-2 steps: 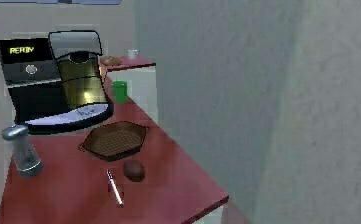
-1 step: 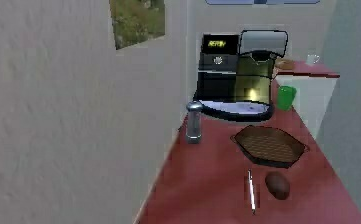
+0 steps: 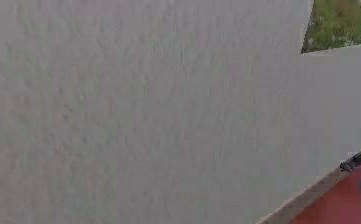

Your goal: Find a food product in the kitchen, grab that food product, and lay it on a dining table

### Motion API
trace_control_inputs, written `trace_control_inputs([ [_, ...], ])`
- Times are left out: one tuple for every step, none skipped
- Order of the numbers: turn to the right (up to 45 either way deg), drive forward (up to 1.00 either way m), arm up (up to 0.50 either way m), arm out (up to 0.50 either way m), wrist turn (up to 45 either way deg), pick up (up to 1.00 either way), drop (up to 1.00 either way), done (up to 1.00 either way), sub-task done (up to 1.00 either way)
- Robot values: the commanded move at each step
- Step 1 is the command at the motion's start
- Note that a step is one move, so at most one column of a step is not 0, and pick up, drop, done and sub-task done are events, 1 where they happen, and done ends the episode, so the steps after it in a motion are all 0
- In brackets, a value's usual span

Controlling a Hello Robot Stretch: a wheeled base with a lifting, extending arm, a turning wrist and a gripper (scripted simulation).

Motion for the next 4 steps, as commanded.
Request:
trace_control_inputs([
  [-12.0,0.00,0.00,0.00,0.0,0.00,0.00,0.00,0.00],
  [0.0,0.00,0.50,0.00,0.0,0.00,0.00,0.00,0.00],
  [0.0,0.00,0.38,0.00,0.0,0.00,0.00,0.00,0.00],
  [0.0,0.00,0.00,0.22,0.0,0.00,0.00,0.00,0.00],
])
